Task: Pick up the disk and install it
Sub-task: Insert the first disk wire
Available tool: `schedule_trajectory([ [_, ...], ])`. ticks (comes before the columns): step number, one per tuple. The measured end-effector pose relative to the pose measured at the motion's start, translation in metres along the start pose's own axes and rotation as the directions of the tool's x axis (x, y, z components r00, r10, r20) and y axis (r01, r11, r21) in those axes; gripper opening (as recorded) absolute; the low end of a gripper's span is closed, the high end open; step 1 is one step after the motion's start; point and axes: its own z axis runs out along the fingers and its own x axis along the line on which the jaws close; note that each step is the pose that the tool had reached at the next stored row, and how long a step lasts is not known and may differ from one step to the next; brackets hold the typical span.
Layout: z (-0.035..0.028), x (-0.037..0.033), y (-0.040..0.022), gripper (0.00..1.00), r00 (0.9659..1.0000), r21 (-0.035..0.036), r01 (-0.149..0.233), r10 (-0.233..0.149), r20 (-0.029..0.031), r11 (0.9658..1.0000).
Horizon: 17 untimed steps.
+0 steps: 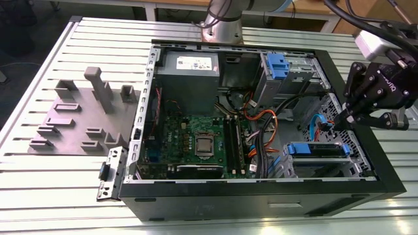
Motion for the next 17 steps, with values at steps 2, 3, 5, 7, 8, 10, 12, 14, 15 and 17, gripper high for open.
schedule_trajectory([
  [2,0.0009,-0.0019,-0.0008,0.17,1.0,0.0,0.0,0.0,-0.0017,1.0],
  [3,0.0012,-0.0027,-0.0011,0.17,1.0,0.0002,0.0,0.0,-0.0037,1.0],
  [5,0.002,-0.0042,-0.0017,0.24,0.9999,0.0004,-0.001,0.001,-0.0104,1.0],
  [7,0.0026,-0.0055,-0.0022,0.25,0.9998,0.0007,-0.002,0.002,-0.0199,1.0],
  [8,0.0028,-0.0061,-0.0026,0.25,0.9997,0.0009,-0.002,0.002,-0.0242,1.0],
  [10,0.0034,-0.007,-0.0035,0.31,0.9997,0.0009,-0.002,0.002,-0.0254,1.0],
  [12,0.0041,-0.0077,-0.0043,0.31,0.9997,0.0007,-0.002,0.002,-0.0253,1.0],
  [14,0.0047,-0.0078,-0.0045,0.31,0.9997,0.0008,-0.002,0.002,-0.0261,1.0],
  [15,0.0052,-0.0078,-0.0047,0.31,0.9996,0.0008,-0.002,0.002,-0.0267,1.0],
  [17,0.0059,-0.0077,-0.0053,0.31,0.9996,0.0008,-0.002,0.002,-0.0277,1.0],
])
